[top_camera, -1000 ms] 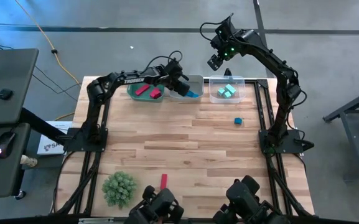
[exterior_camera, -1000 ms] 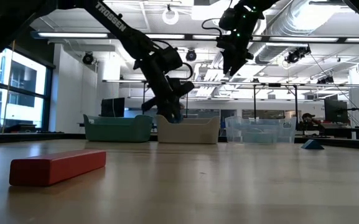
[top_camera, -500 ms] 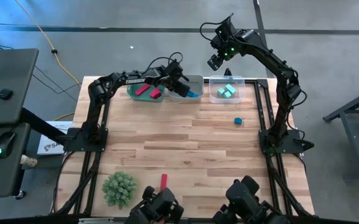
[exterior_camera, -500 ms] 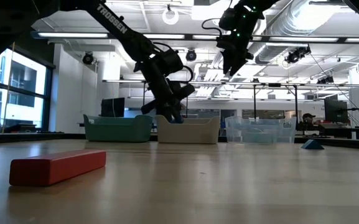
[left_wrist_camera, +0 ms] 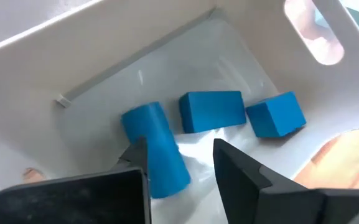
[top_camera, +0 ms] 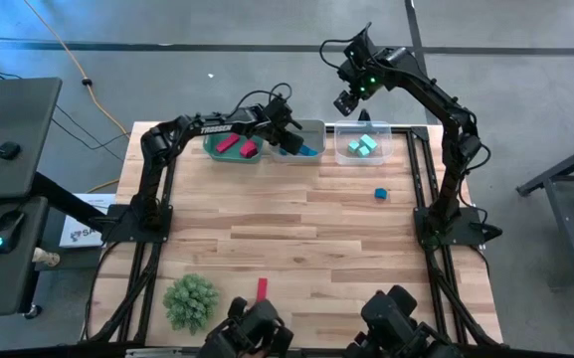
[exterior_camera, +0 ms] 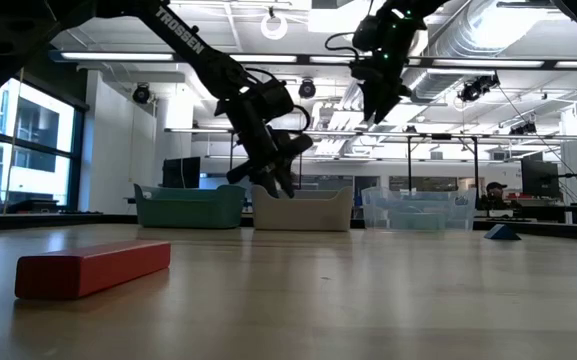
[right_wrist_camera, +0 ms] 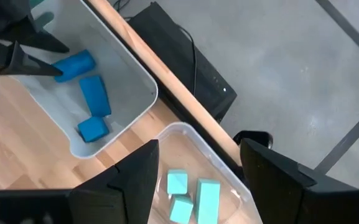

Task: Sort & place blocks by color
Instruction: Put the light blue block into the transparent bin

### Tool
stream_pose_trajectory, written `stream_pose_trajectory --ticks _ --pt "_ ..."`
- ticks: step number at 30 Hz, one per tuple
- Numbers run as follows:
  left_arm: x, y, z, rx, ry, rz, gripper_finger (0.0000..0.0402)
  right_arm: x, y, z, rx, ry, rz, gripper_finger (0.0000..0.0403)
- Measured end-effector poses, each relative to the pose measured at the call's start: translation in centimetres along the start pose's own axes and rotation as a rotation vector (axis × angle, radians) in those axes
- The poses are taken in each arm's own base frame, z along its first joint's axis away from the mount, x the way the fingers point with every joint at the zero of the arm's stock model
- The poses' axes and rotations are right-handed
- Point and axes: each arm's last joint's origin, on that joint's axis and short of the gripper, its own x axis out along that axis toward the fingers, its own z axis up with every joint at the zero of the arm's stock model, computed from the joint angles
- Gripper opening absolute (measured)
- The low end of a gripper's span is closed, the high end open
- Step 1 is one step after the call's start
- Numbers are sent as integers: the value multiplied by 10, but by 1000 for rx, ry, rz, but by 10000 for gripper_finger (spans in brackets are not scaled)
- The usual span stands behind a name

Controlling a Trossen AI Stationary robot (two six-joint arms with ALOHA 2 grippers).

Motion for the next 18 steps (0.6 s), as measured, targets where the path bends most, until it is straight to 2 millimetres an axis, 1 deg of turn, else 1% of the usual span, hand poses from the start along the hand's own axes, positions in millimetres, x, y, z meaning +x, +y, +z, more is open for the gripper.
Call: stream_pose_trajectory --ticks 6,10,13,18 --pt "-1 6 2 -18 30 -77 100 0 1 -3 5 31 25 216" --pt "-5 10 6 -30 34 -118 102 -4 3 -6 24 48 52 216" --pt "-13 14 10 -38 26 -143 102 -14 5 -10 37 48 81 216" --pt "-35 12 18 -13 -26 -163 102 -36 12 -16 93 18 106 216"
